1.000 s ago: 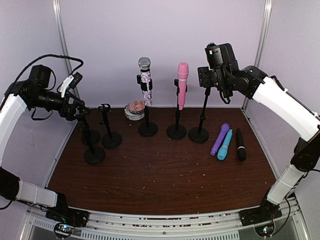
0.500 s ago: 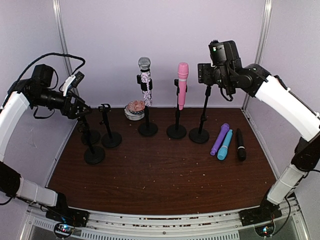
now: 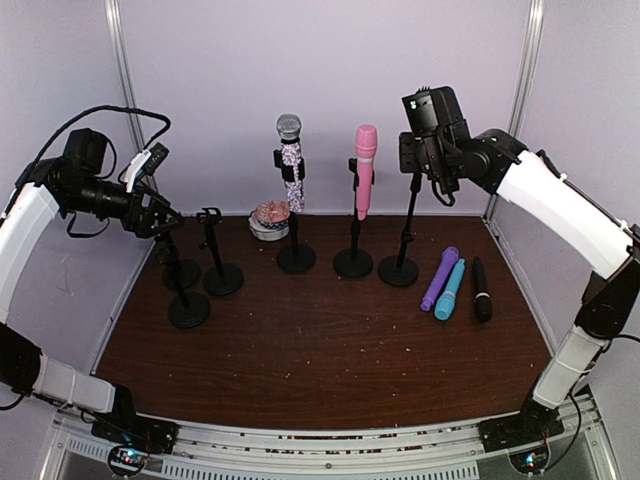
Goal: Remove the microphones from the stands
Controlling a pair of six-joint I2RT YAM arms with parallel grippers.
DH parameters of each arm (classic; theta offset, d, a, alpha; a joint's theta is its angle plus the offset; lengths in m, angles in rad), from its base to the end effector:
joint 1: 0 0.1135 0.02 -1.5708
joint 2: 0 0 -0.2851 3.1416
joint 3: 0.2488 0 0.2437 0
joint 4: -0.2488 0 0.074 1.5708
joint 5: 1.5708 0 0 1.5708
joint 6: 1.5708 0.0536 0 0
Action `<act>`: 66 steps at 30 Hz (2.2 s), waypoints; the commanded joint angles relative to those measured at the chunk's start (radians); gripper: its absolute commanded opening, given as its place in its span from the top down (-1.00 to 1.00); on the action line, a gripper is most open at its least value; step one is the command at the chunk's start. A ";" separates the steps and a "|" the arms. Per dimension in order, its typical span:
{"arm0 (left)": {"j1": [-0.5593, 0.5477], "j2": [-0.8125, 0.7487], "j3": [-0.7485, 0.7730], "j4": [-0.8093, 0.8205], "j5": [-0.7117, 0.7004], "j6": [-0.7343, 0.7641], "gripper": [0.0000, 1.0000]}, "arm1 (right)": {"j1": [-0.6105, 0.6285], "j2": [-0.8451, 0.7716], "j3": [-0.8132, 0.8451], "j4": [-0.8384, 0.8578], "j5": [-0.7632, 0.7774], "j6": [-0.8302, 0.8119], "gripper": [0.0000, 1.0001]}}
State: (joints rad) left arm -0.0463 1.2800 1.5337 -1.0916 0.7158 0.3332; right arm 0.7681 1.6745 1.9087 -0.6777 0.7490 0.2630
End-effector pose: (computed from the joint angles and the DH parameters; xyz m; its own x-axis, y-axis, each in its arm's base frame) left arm 0.2265 -0.0457 0.4189 -0.5467 0.2724 -0.7918 0.6903 0.6818 -0.2421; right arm 0.2898 0.2292 0.4617 -0.3153 -0.0398 -0.9482 0.0161 0.9988 -0.0473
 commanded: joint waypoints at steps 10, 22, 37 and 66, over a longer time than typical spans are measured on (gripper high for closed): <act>0.007 -0.018 0.001 0.039 0.011 0.020 -0.96 | 0.055 -0.145 -0.054 0.032 -0.050 -0.055 0.95; 0.007 -0.032 -0.010 0.039 0.012 0.028 -0.96 | 0.224 -0.231 -0.096 -0.029 -0.025 -0.047 1.00; 0.007 -0.084 -0.086 0.098 0.087 0.024 -0.95 | 0.447 -0.236 -0.124 0.150 -0.070 -0.085 1.00; -0.364 0.079 -0.250 0.630 -0.018 -0.256 -0.80 | 0.448 -0.102 -0.378 0.866 -0.273 -0.274 0.50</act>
State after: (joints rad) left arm -0.3374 1.2968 1.3098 -0.6682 0.7387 0.1612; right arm 1.2148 1.7073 1.6032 0.1345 0.4694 -0.0822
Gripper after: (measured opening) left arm 0.880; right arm 0.509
